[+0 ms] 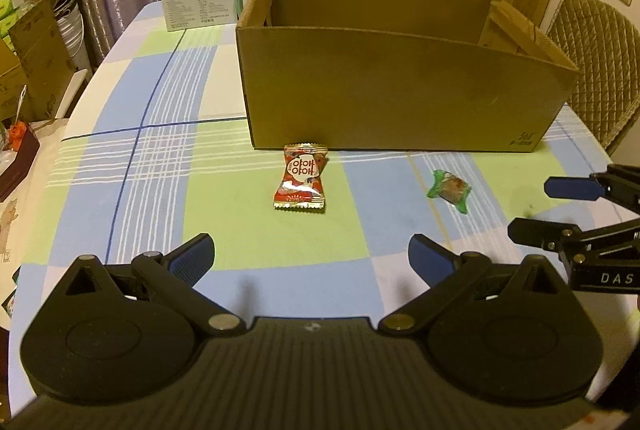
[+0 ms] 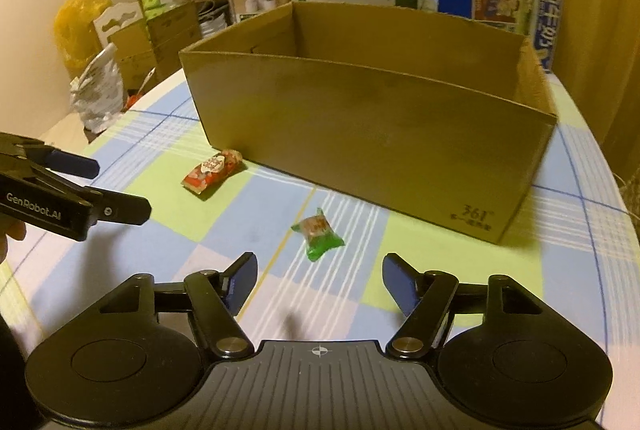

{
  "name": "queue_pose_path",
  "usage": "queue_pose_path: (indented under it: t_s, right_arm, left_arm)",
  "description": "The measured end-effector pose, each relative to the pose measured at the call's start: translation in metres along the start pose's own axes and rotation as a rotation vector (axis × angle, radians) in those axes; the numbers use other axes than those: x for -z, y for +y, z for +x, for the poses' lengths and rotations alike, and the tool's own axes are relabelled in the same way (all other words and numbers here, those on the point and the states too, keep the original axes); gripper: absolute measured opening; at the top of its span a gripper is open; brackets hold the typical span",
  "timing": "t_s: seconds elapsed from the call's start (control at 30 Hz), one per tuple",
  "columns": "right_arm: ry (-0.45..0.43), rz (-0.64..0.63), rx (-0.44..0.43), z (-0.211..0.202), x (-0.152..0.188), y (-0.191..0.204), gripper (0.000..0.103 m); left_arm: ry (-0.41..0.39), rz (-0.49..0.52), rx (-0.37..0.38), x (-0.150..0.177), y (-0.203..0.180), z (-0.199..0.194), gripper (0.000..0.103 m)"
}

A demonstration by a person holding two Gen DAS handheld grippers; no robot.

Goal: Organize objects
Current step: 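Grasp the green candy with the right tool while the left tool grasps the red candy packet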

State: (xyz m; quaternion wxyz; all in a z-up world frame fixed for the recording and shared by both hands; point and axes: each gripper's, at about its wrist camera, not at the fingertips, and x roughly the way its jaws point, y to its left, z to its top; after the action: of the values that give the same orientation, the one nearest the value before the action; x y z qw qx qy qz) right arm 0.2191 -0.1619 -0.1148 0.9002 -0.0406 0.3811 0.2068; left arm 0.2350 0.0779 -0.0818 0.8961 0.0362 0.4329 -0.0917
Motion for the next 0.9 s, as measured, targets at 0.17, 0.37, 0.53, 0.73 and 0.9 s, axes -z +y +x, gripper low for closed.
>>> queue_pose_path:
  t_s: [0.17,0.37,0.53,0.73,0.9]
  right_arm:
    - [0.012,-0.053,-0.011,0.025,-0.003,-0.001,0.063]
    - [0.014,-0.066,-0.022,0.053,-0.009,-0.003,0.054]
    - [0.025,-0.087,-0.029,0.070,-0.009,-0.003,0.050]
    - [0.018,-0.111,-0.026,0.079,-0.009,-0.004,0.045]
    - [0.004,-0.141,-0.028,0.081,-0.008,-0.001,0.037]
  left_arm:
    - [-0.010,0.005,0.006,-0.003,0.003,0.018,0.101]
    - [-0.027,0.037,0.006,-0.003,0.002,0.042,0.101]
    - [-0.049,0.084,-0.011,-0.006,0.002,0.054,0.099]
    - [-0.058,0.070,-0.003,-0.007,0.006,0.065,0.094]
    - [-0.063,0.056,0.005,-0.009,0.008,0.071,0.092]
